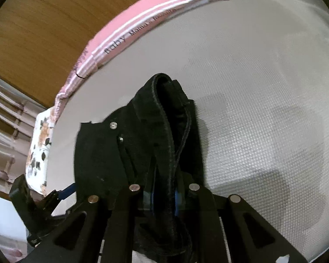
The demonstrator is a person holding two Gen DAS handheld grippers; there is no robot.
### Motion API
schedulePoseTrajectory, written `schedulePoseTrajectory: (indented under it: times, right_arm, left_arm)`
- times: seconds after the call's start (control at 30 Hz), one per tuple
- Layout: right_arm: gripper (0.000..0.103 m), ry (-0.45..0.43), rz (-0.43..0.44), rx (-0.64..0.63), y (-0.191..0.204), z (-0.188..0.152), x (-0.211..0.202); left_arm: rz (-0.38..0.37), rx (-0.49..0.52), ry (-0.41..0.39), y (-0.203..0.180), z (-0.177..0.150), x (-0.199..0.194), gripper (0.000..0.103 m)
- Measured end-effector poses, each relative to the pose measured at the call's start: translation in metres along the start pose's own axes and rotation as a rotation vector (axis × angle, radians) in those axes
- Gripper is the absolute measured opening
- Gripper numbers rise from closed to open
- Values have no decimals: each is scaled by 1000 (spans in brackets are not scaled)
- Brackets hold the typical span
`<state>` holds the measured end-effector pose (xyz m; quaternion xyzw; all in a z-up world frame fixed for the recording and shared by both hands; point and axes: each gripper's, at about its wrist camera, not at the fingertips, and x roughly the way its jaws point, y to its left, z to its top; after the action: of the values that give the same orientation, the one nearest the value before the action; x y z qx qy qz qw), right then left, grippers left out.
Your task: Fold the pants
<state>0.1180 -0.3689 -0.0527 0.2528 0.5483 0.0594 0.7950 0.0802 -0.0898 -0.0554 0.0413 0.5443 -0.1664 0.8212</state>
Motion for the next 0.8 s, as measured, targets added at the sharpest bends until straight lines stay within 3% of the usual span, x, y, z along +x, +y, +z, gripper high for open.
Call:
schedulePoseTrajectory:
  times: [0.3, 0.47, 0.57, 0.67, 0.8]
  right_arm:
    - [31, 12, 119, 10, -5, -28, -47]
    - [29, 35, 157, -43, -1, -33, -47]
    - [28, 52, 125, -53, -1, -31, -36]
    - [14, 28, 71, -26, -4, -30, -32]
    - [10, -27, 35, -25, 5, -36, -45]
  left_arm:
    - [-46, -52, 11, 8, -5, 2, 72]
    - [-45, -59, 11, 8, -8, 2, 72]
    - [-31, -43, 8, 7, -5, 3, 72]
    - [-17, -31, 4, 4, -4, 2, 73]
    - [-8, -18, 3, 2, -3, 1, 73]
